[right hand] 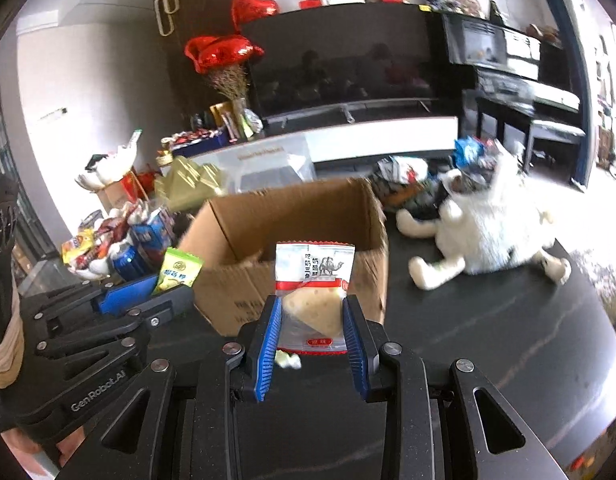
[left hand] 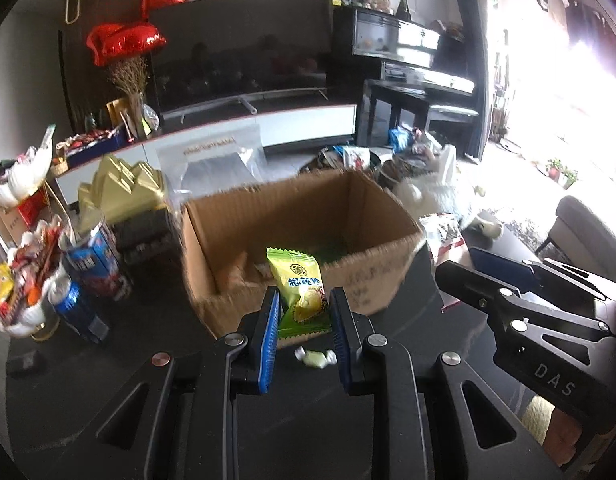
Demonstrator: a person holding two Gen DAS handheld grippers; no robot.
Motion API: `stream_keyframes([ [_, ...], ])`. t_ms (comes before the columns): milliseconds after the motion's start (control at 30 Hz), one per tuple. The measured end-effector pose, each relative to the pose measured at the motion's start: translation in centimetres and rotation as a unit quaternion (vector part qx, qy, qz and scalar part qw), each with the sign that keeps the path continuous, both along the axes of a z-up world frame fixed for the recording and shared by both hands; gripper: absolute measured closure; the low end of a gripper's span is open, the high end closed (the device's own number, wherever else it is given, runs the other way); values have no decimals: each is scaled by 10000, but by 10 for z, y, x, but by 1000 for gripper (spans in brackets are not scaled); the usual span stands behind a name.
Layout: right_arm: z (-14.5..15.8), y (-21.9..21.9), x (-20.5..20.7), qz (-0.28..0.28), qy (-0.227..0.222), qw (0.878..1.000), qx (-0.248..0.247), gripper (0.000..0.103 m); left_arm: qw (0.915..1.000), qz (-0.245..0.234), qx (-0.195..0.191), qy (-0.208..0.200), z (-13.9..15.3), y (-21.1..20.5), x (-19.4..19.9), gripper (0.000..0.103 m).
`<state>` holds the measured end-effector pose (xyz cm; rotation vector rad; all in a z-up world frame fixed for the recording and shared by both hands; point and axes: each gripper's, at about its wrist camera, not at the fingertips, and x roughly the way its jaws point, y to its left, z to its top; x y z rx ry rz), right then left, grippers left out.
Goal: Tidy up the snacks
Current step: 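Carry the biscuit packet and yellow-green candy into the box and open both tools, then withdraw both tools and move the right tool to the pale green candy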
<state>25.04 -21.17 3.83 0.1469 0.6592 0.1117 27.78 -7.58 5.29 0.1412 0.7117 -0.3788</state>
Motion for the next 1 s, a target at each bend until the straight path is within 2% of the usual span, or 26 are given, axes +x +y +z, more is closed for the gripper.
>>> stream_keyframes([
  [200, 13, 7, 35, 324, -40, 9995, 32, 71, 9999, 97, 56, -102, 13, 4, 23, 78],
  [500, 17, 9, 89, 471, 105, 9988, 49, 70, 9992, 197, -224, 253, 11, 12, 70, 78],
  [633, 12, 12, 109, 486, 189, 9986, -16, 70, 9989, 286, -170, 330, 8, 10, 90, 78],
  [733, 9, 10, 117, 384, 224, 9990, -35, 68, 9985, 393, -103, 365, 4, 10, 101, 66],
  [800, 6, 5, 122, 254, 343, 9991, -45, 61, 9986, 439, -65, 303, 4, 11, 99, 65],
  [867, 4, 1, 118, 172, 353, 9992, -26, 58, 9985, 495, 6, 221, 4, 13, 93, 53],
  [933, 3, 1, 113, 189, 327, 9993, -49, 57, 9983, 571, 69, 97, 5, 15, 81, 46],
  [1000, 2, 3, 104, 264, 288, 9992, -59, 57, 9975, 695, 105, 2, 6, 17, 72, 46],
])
